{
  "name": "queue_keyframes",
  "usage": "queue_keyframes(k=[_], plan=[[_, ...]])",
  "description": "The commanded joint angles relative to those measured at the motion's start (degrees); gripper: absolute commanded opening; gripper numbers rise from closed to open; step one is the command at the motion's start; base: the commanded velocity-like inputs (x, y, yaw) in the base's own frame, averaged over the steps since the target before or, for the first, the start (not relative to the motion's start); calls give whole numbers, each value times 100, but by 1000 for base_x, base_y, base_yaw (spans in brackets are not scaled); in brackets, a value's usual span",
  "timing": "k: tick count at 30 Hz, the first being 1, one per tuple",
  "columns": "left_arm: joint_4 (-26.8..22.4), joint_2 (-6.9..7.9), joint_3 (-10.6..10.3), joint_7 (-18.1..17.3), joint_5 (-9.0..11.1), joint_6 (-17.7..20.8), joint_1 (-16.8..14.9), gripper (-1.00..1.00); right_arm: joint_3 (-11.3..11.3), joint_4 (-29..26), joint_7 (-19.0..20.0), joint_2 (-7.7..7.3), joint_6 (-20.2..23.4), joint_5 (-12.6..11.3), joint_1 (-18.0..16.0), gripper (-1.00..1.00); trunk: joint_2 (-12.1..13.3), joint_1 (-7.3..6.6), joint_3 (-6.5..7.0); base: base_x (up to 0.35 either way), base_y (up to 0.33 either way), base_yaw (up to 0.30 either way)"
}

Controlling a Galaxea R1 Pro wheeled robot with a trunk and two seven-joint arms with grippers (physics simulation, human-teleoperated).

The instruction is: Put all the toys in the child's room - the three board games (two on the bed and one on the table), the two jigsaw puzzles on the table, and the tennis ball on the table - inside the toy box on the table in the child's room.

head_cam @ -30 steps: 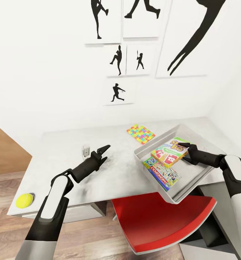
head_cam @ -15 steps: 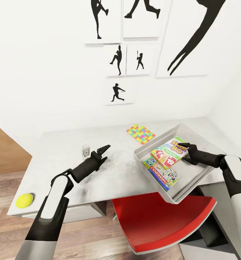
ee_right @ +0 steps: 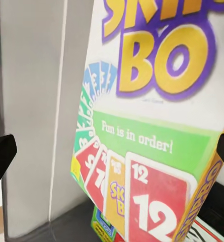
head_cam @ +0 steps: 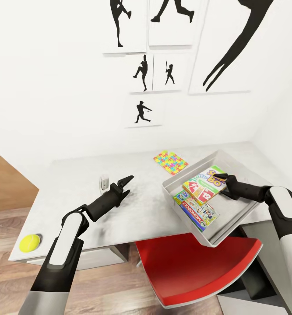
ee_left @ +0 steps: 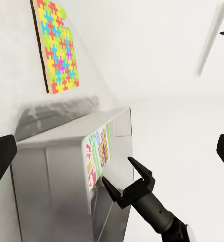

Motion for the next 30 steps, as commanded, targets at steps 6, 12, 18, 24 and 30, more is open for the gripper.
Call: queue_keyframes(k=[6, 12, 18, 24, 30], plan=[[-3, -3, 5, 15, 26, 23, -4, 100, 66, -46, -63, -16, 61, -59, 1, 100, -10, 3, -9, 0, 0, 0], [-3, -3, 5, 10, 26, 22, -4, 100, 92, -91, -83, -27, 225, -50, 2, 100, -10, 3, -9, 0, 0, 0], [-6, -3, 5, 2, 27, 27, -4, 100, 92, -216, -318, -35, 503, -23, 6, 100, -10, 3, -9, 0, 0, 0], [-5, 2, 5, -17, 30, 29, -3, 100, 61, -559, -669, -41, 611, -13, 25, 100, -10, 3, -9, 0, 0, 0], [-3, 19, 5, -40, 33, 35, -3, 100, 38, -992, -853, -46, 611, -10, 161, 100, -10, 3, -9, 0, 0, 0]])
